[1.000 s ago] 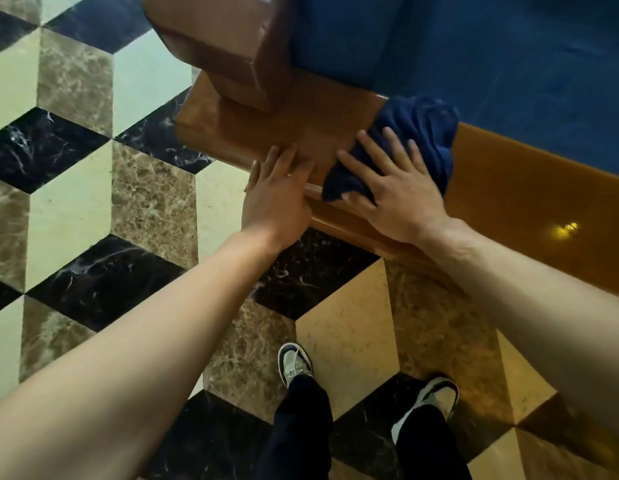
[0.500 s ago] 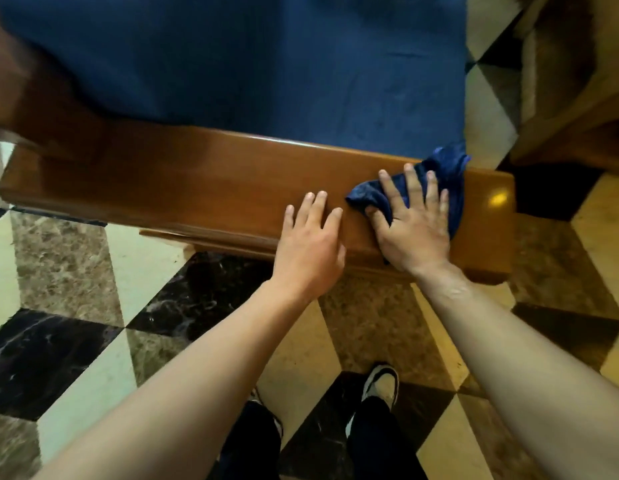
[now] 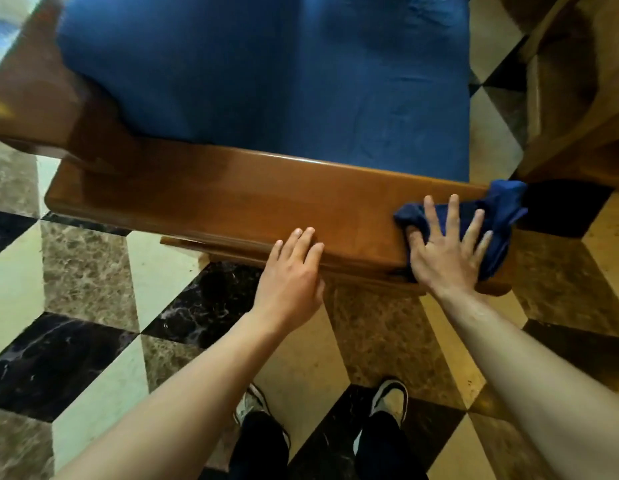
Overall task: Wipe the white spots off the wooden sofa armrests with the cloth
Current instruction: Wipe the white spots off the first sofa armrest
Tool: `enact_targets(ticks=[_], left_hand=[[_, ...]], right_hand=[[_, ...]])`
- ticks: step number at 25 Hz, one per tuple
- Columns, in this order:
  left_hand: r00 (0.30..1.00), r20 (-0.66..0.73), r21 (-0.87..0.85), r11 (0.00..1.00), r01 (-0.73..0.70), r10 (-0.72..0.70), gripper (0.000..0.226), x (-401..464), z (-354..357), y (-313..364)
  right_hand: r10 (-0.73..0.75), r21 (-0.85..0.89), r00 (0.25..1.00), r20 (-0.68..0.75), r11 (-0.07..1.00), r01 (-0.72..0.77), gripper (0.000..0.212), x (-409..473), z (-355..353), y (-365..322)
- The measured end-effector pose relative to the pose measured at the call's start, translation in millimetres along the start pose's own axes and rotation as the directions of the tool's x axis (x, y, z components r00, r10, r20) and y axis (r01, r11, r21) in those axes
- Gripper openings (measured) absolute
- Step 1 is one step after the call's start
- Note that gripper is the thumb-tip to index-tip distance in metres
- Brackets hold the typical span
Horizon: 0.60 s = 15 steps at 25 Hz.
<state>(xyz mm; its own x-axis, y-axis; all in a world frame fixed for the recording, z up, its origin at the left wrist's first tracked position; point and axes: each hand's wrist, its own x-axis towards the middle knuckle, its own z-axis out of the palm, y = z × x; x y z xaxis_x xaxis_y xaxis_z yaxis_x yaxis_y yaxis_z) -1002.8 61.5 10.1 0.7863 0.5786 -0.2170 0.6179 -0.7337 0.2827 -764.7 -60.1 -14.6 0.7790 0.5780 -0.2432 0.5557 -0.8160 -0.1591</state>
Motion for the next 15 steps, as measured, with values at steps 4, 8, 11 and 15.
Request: enact_targets(ticks=[4,8,11,15], left_hand=[[0.992,-0.039,-0.042,0.993,0.114,-0.116,0.06,-0.1,-17.7,-69.1],[0.948,-0.082,-0.231,0.931,0.283,-0.308,0.055,-26.5,-34.1,-133.8],[0.888,-0.008,-0.634,0.689,0.351,-0.46,0.038,-49.2,-48.0,-179.0],[0.657,0.518,-0.851,-0.402,0.337,-0.547,0.038,-61.8,-64.1,-217.9]], right_hand=[[-0.064,-0.042,0.998,-0.009,0.997,0.064,0.066,14.6,20.2,-116.3],[-0.353,-0.093,0.934,0.046,0.93,0.356,0.065,-9.7,52.7,-238.1],[-0.595,-0.055,0.799,0.087,0.798,0.6,0.063,-53.3,73.5,-309.5],[-0.665,0.223,0.726,0.173,0.745,0.629,0.052,-105.1,78.3,-367.4]])
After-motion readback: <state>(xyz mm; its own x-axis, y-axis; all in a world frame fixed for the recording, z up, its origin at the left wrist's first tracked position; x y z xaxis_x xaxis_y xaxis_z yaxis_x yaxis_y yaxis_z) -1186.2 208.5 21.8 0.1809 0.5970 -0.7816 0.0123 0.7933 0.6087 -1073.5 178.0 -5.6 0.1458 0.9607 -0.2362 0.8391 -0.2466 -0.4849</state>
